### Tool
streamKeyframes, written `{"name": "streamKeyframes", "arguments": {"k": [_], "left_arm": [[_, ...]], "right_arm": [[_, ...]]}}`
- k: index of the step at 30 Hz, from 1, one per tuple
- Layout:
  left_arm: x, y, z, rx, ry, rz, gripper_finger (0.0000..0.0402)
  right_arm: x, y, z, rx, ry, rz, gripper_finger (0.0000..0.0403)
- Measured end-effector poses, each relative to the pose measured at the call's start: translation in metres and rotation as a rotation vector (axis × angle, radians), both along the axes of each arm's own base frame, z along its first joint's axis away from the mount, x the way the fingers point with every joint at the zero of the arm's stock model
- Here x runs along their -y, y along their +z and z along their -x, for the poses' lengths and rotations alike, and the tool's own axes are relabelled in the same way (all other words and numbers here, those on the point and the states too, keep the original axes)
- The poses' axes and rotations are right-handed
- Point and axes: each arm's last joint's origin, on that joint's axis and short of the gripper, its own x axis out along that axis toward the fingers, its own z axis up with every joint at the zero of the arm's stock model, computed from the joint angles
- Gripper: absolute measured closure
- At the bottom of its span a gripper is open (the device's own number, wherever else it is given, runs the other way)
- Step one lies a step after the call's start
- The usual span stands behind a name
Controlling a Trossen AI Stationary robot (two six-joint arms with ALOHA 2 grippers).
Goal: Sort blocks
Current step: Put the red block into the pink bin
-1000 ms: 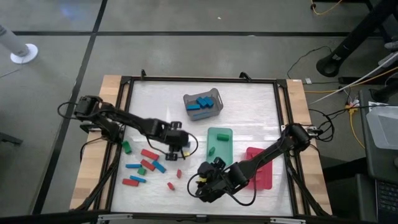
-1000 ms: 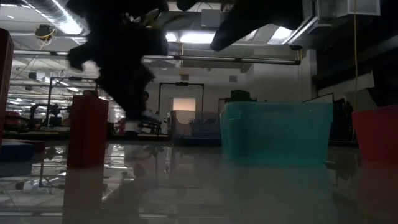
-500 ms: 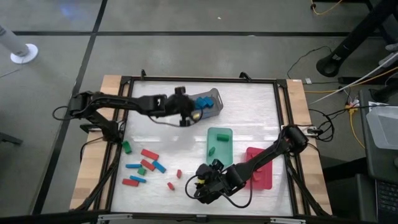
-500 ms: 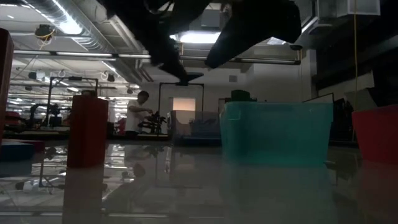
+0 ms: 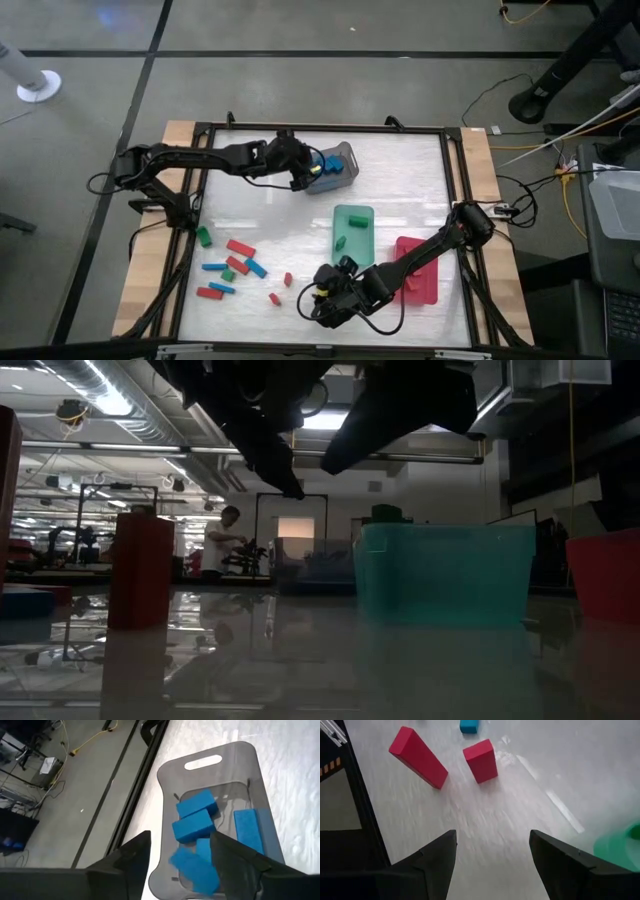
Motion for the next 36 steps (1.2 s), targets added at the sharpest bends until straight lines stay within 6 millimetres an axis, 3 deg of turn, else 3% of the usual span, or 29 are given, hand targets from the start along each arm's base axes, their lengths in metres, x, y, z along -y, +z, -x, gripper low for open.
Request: {"name": "streamKeyframes", "arguments": {"k": [4, 9, 17, 21, 27, 36], "left_arm": [[0.003, 0.007, 0.005, -0.006, -0.013, -0.007, 0.0200], [0.022, 0.024, 0.030, -0.119, -0.076, 0.030, 0.0208], [0.064, 0.045, 0.079, -0.178, -0.174, 0.338, 0.0219], [0.081, 0.048, 0.096, -0.225, -0.188, 0.421, 0.0219], [0.096, 0.047, 0.105, -0.280, -0.184, 0.467, 0.0219], [0.110, 0.038, 0.111, -0.343, -0.176, 0.499, 0.0219]], "right_arm": [[0.000, 0.002, -0.003, 0.049, 0.007, 0.038, 0.0150], [-0.004, 0.008, -0.010, 0.128, 0.123, 0.122, 0.0150], [-0.003, 0.014, -0.018, 0.183, 0.361, 0.372, 0.0150], [0.003, 0.014, -0.021, 0.142, 0.574, 0.584, 0.0150], [0.015, 0.019, -0.034, 0.150, 0.901, 0.883, 0.0150], [0.055, 0.022, -0.058, 0.255, 1.145, 0.866, 0.0150]]}}
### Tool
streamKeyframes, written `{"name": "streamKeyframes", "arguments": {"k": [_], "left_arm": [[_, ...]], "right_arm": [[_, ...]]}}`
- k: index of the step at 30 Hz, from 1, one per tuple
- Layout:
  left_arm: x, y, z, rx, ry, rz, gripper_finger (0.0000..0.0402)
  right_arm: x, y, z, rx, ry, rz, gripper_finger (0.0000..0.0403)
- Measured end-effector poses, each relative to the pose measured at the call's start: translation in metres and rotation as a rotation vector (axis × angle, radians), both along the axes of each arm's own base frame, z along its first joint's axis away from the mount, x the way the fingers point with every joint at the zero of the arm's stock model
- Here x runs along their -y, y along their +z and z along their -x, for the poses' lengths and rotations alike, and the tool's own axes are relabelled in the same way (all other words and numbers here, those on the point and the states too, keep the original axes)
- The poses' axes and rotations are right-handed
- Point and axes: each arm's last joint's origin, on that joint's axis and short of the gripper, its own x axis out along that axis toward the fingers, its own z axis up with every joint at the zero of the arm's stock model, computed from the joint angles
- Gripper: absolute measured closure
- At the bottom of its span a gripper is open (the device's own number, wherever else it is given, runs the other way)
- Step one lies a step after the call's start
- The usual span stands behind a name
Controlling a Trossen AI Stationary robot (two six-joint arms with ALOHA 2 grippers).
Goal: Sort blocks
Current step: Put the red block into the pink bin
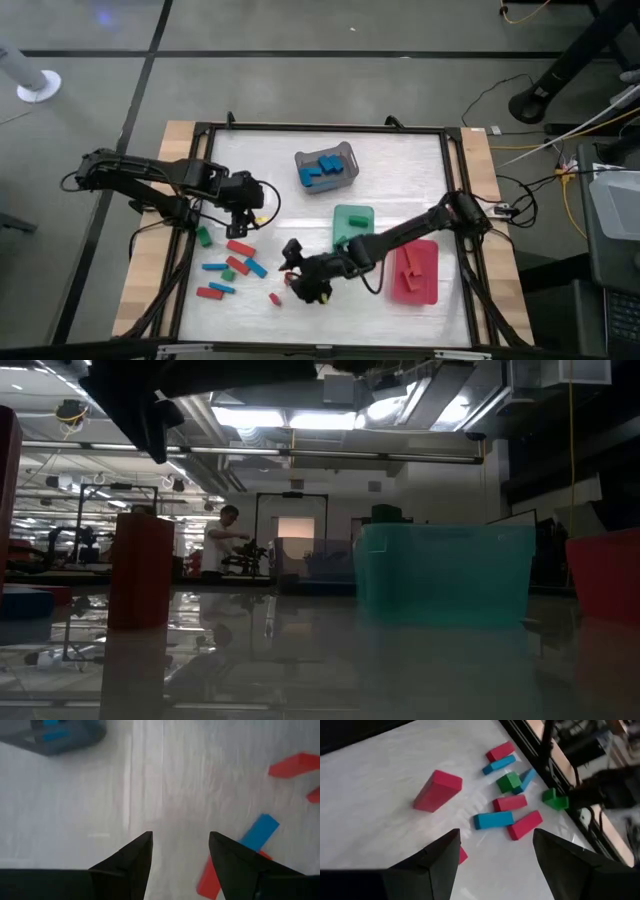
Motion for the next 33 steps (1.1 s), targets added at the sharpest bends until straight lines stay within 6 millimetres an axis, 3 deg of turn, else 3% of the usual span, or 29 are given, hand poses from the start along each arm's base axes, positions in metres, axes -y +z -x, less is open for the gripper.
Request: {"name": "streamKeyframes", "arguments": {"k": [6, 13, 28, 33], "left_arm": [[0.006, -0.001, 0.002, -0.017, 0.011, 0.014, 0.0219], [0.009, -0.001, 0.002, -0.010, 0.009, 0.021, 0.0219], [0.009, -0.001, 0.001, -0.004, 0.031, 0.031, 0.0219], [0.009, -0.001, 0.002, -0.004, 0.031, 0.031, 0.0219]], "right_arm": [[0.016, -0.006, -0.008, -0.033, 0.104, -0.039, 0.0150], [0.020, -0.035, -0.018, -0.064, 0.209, 0.060, 0.0150], [0.031, -0.079, -0.029, -0.158, 0.237, 0.059, 0.0151], [0.031, -0.082, -0.029, -0.165, 0.239, 0.055, 0.0182]]}}
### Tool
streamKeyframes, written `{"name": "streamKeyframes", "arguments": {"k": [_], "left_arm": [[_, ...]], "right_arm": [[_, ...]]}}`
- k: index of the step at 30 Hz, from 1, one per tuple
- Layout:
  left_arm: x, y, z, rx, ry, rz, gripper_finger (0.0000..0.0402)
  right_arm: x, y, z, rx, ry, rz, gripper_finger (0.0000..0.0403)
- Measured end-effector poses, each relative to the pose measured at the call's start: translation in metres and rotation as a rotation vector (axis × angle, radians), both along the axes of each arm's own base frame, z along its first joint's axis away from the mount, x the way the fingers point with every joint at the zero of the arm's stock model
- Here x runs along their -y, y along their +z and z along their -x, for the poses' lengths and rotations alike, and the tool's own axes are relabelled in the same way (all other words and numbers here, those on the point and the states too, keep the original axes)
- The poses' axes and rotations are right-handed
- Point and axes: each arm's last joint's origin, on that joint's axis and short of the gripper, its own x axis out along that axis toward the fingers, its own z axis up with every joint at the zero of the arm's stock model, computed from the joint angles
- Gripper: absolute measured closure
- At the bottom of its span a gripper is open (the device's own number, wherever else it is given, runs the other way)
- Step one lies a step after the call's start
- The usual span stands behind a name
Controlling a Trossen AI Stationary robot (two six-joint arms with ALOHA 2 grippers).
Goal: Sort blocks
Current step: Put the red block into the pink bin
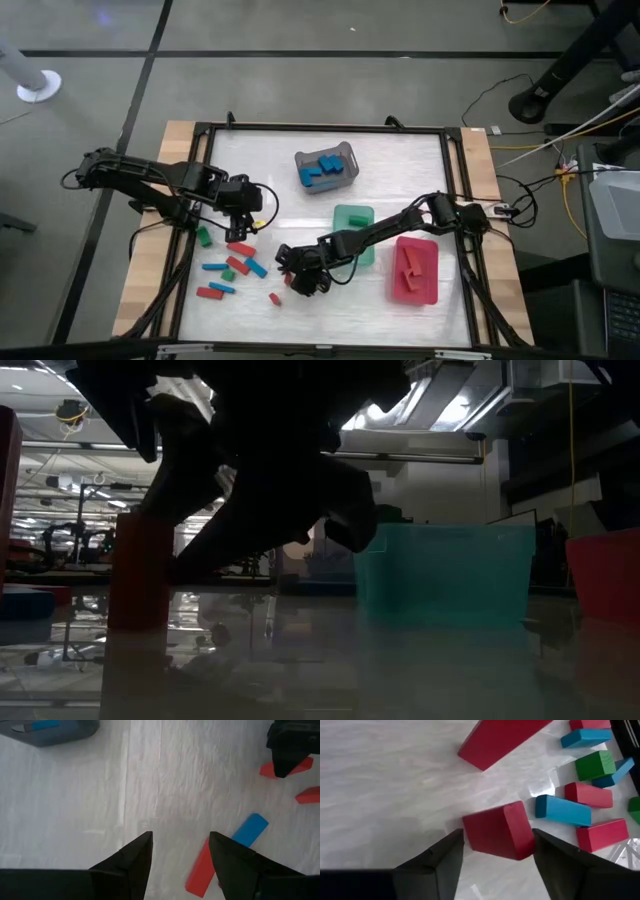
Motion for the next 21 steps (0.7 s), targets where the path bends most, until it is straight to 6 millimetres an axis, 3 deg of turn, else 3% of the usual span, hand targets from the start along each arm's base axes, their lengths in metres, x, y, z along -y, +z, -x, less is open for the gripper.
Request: {"name": "streamKeyframes", "arguments": {"k": [7, 13, 17, 21], "left_arm": [[0.000, -0.001, 0.002, -0.014, 0.083, 0.032, 0.0219], [-0.001, -0.005, 0.014, -0.138, 0.363, 0.136, 0.0219], [0.002, -0.007, 0.025, -0.270, 0.601, 0.263, 0.0219], [0.009, -0.007, 0.034, -0.343, 0.718, 0.260, 0.0219]], "right_arm": [[0.000, 0.000, 0.000, -0.016, -0.041, -0.039, 0.0272], [0.000, 0.000, 0.000, -0.048, -0.116, -0.105, 0.0344], [-0.001, 0.003, 0.001, -0.071, -0.174, -0.153, 0.0345], [-0.001, 0.020, 0.003, -0.141, -0.238, -0.161, 0.0332]]}}
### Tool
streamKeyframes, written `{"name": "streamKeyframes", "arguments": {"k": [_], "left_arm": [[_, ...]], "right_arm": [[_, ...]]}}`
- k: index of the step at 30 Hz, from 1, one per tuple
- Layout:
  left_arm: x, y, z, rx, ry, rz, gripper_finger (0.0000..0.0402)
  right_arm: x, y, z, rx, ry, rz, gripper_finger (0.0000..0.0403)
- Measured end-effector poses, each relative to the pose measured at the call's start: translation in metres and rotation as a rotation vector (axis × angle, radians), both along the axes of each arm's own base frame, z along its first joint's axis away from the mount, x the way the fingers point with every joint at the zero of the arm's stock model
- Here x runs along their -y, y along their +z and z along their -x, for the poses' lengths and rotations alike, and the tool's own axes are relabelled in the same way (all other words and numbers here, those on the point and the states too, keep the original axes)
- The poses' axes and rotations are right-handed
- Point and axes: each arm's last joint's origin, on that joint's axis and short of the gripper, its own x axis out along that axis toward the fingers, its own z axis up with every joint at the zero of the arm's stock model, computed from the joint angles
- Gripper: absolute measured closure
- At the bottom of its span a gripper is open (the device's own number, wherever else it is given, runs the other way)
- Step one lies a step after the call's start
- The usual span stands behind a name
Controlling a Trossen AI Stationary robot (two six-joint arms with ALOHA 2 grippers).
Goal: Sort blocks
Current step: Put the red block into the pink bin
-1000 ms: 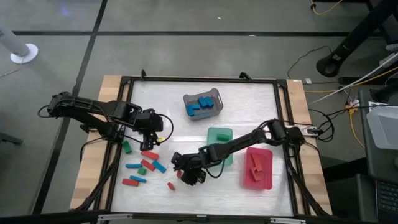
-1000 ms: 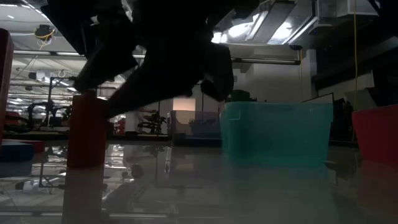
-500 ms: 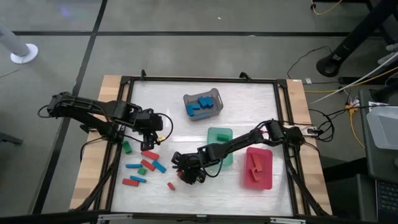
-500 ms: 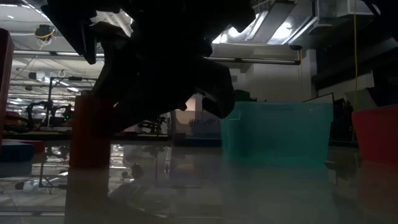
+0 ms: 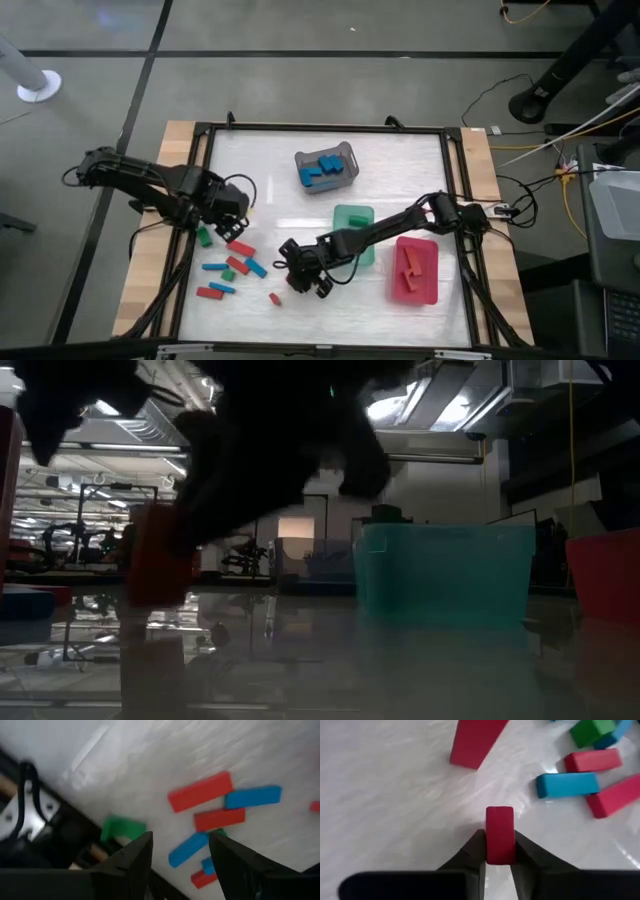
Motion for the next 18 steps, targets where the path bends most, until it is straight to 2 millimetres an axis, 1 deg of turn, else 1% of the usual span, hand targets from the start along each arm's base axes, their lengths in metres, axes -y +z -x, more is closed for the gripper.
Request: {"name": "streamKeyframes", "arguments": {"k": [3, 6, 9, 12, 16, 18], "left_arm": [[0.006, 0.000, 0.004, -0.031, 0.062, -0.001, 0.0219], [0.012, 0.000, 0.006, -0.038, 0.099, -0.001, 0.0219], [0.018, 0.000, 0.007, -0.039, 0.099, -0.002, 0.0219], [0.024, 0.000, 0.009, -0.039, 0.082, -0.006, 0.0219], [0.031, 0.000, 0.012, -0.034, 0.062, -0.020, 0.0219], [0.034, 0.000, 0.014, -0.031, 0.052, -0.023, 0.0219]], "right_arm": [[-0.002, 0.021, 0.002, -0.057, -0.049, 0.032, 0.0324], [-0.005, 0.041, 0.008, -0.107, -0.074, 0.103, 0.0337], [-0.009, 0.061, 0.016, -0.169, -0.099, 0.160, 0.0345], [-0.013, 0.079, 0.026, -0.229, -0.150, 0.162, 0.0345], [-0.018, 0.093, 0.042, -0.345, -0.254, 0.155, 0.0330], [-0.021, 0.096, 0.049, -0.381, -0.320, 0.161, 0.0328]]}}
